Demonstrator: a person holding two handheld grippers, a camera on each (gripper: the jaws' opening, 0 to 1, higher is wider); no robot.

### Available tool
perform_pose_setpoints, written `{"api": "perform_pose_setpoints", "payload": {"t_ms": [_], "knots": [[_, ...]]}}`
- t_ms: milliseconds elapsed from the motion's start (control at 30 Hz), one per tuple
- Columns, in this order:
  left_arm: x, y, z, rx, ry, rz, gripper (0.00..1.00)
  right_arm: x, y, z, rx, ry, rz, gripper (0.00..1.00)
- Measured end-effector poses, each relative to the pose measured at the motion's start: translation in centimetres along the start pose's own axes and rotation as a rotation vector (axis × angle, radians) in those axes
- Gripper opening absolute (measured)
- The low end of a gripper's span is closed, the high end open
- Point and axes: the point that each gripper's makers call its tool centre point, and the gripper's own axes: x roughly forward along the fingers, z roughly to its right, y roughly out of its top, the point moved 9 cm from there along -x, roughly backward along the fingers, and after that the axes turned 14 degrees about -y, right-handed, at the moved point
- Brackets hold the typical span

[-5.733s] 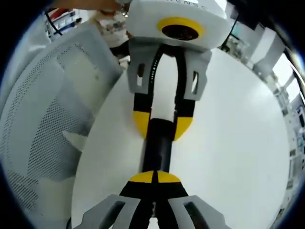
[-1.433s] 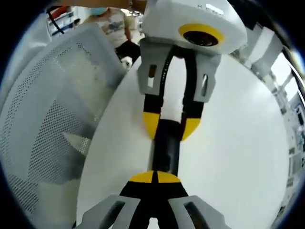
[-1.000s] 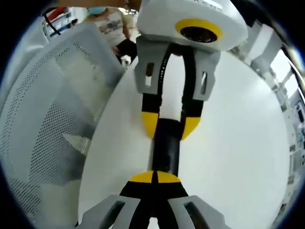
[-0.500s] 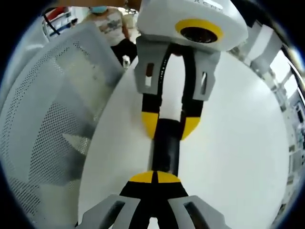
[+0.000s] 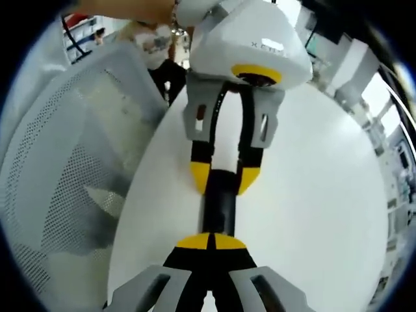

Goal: Press the specified remote control buttons in sequence, fully releasing each button before pressing the next.

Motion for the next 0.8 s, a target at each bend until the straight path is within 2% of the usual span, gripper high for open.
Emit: {"api": "perform_pose_setpoints", "payload": {"t_ms": [333,800], "knots": [[0.0,0.0,0.0,0.002,0.0,-0.004,0.24,-1.6,0.4,0.8,-0.009,-0.039,0.01,0.0],[0.1,0.1,0.0,0.003,-0.002,-0.006,0.24,-2.2,1.4,1.7,-0.034,-0.064,0.029,0.0]]}}
